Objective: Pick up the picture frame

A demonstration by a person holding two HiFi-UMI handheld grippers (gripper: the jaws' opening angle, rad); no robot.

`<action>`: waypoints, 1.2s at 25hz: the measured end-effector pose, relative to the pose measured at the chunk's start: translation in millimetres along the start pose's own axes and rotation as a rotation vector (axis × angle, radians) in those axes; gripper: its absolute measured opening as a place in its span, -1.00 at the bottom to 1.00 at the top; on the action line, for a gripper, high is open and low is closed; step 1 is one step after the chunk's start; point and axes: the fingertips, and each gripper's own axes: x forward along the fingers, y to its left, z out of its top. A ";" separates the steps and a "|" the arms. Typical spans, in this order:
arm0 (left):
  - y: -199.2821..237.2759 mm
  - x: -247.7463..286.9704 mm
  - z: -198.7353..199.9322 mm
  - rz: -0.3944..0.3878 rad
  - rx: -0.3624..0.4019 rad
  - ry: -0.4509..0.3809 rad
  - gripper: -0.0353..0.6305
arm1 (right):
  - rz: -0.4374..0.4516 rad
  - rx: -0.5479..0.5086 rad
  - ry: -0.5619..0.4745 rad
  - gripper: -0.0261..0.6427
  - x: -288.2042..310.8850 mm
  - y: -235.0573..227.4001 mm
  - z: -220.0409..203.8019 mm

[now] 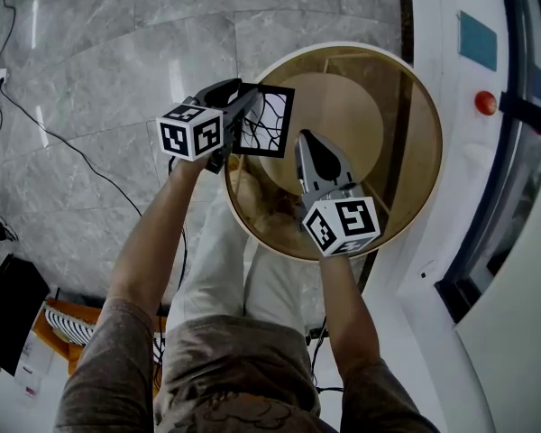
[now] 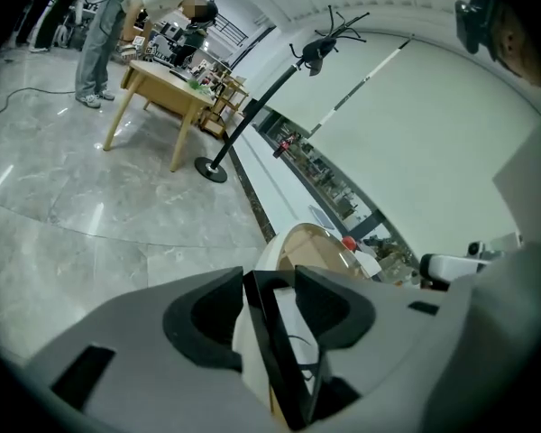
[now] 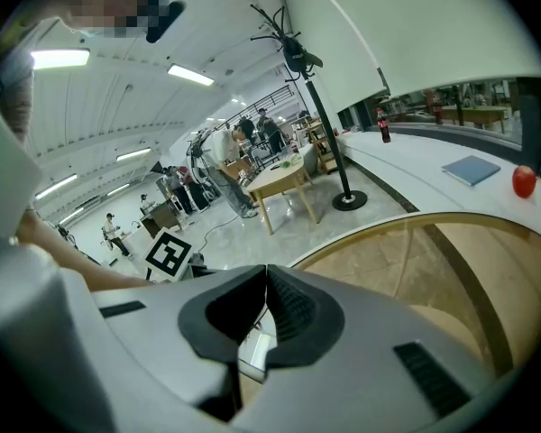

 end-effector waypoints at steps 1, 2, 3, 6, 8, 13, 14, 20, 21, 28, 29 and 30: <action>-0.4 1.4 -1.1 -0.008 -0.003 0.008 -0.32 | 0.000 0.001 0.002 -0.86 0.3 0.1 -0.7; -0.8 2.6 -2.8 -0.016 -0.005 0.017 -0.32 | 0.000 0.001 0.004 -0.86 0.6 0.5 -1.3; -1.0 3.6 -4.6 -0.023 -0.008 0.026 -0.32 | 0.001 0.002 0.006 -0.86 1.1 0.9 -1.8; -0.2 5.1 -7.6 -0.036 -0.026 0.042 -0.32 | 0.004 0.004 0.013 -0.86 3.1 1.7 -3.5; -0.3 5.1 -7.7 -0.040 -0.034 0.043 -0.33 | 0.004 0.005 0.017 -0.86 4.1 1.3 -4.6; 0.8 3.9 -8.4 -0.042 -0.044 0.049 -0.37 | 0.003 0.010 0.020 -0.86 6.2 0.9 -5.4; 0.8 3.4 -8.1 -0.041 -0.044 0.048 -0.38 | 0.002 0.011 0.021 -0.86 6.6 0.9 -5.1; -4.0 -3.9 -1.8 -0.030 -0.026 0.042 -0.45 | 0.001 0.001 0.026 -0.86 3.8 4.2 1.0; -5.7 -6.1 -0.1 -0.027 -0.029 0.039 -0.46 | -0.001 0.001 0.027 -0.86 2.2 5.2 2.7; -27.9 -30.5 7.0 0.022 -0.020 0.006 -0.54 | 0.000 -0.019 0.029 -0.86 -18.6 18.8 19.3; -32.2 -34.3 7.5 0.030 -0.021 0.003 -0.55 | 0.000 -0.024 0.031 -0.86 -22.8 20.8 21.4; -36.7 -38.4 8.5 0.040 -0.020 -0.001 -0.56 | 0.000 -0.028 0.033 -0.86 -27.1 22.7 23.4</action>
